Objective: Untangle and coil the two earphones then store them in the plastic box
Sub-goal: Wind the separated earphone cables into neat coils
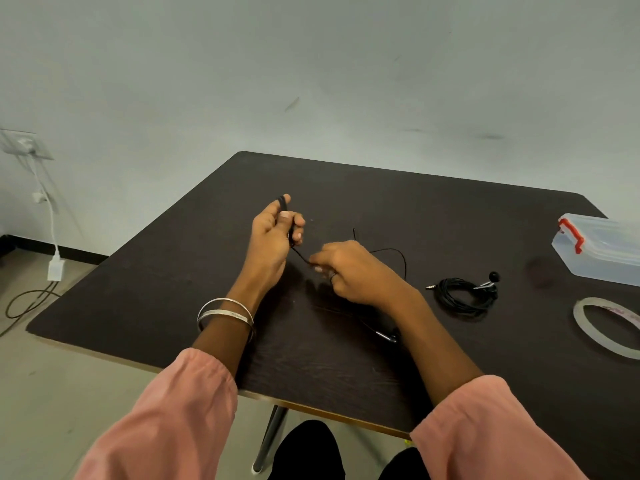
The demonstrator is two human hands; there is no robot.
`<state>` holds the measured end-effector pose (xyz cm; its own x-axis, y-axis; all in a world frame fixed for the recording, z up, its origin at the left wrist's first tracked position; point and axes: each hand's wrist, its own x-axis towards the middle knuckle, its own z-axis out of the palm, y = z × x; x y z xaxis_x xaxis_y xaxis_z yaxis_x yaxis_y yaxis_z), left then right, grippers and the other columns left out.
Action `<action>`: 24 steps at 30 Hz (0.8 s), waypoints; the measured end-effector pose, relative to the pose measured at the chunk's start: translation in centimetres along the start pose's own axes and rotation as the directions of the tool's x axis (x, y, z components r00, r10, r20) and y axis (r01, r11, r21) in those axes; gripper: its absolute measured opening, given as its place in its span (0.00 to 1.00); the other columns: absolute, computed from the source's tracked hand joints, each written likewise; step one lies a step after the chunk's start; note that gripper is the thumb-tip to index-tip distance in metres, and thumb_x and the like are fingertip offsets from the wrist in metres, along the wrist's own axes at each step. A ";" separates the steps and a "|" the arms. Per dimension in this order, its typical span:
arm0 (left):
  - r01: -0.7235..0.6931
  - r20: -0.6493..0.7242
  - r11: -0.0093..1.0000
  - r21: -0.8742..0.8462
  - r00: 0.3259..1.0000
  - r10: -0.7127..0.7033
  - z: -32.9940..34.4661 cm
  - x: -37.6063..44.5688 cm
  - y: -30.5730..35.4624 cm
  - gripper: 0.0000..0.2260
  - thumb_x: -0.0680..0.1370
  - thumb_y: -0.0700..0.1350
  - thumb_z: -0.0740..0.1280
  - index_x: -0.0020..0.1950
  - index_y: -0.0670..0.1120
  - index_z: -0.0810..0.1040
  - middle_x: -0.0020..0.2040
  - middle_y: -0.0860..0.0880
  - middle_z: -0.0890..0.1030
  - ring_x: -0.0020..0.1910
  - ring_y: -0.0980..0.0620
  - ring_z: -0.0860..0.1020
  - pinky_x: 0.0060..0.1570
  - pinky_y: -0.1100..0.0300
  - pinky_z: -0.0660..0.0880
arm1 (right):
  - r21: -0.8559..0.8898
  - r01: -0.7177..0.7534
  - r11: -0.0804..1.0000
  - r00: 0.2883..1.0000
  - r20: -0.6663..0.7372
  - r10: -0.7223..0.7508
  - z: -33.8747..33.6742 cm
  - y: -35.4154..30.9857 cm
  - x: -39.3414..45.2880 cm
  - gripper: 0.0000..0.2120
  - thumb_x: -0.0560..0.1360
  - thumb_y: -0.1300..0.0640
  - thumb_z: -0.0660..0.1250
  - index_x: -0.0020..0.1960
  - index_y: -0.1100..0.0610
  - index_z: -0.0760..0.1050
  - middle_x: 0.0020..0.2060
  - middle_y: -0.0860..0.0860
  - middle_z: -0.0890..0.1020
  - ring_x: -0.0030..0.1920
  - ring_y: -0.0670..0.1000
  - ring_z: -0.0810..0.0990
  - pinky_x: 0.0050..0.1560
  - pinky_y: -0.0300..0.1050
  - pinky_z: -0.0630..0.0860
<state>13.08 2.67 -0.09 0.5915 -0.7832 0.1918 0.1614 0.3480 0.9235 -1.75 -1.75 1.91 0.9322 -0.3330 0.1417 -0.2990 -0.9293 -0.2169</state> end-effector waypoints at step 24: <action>0.066 0.645 0.952 0.298 0.722 -0.252 1.2 -2.5 -0.2 0.14 0.84 0.44 0.54 0.66 0.40 0.71 0.31 0.52 0.67 0.27 0.58 0.61 0.26 0.67 0.60 | 0.621 0.005 0.784 0.701 -0.561 0.440 -2.1 4.9 -1.5 0.05 0.72 0.62 0.72 0.48 0.58 0.82 0.42 0.49 0.84 0.44 0.44 0.83 0.46 0.36 0.78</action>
<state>10.59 3.95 -0.36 -0.1228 -0.9851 0.1202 -0.0432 0.1263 0.9911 -5.02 -6.16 2.63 0.4075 -0.7321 0.5458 -0.1029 -0.6307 -0.7692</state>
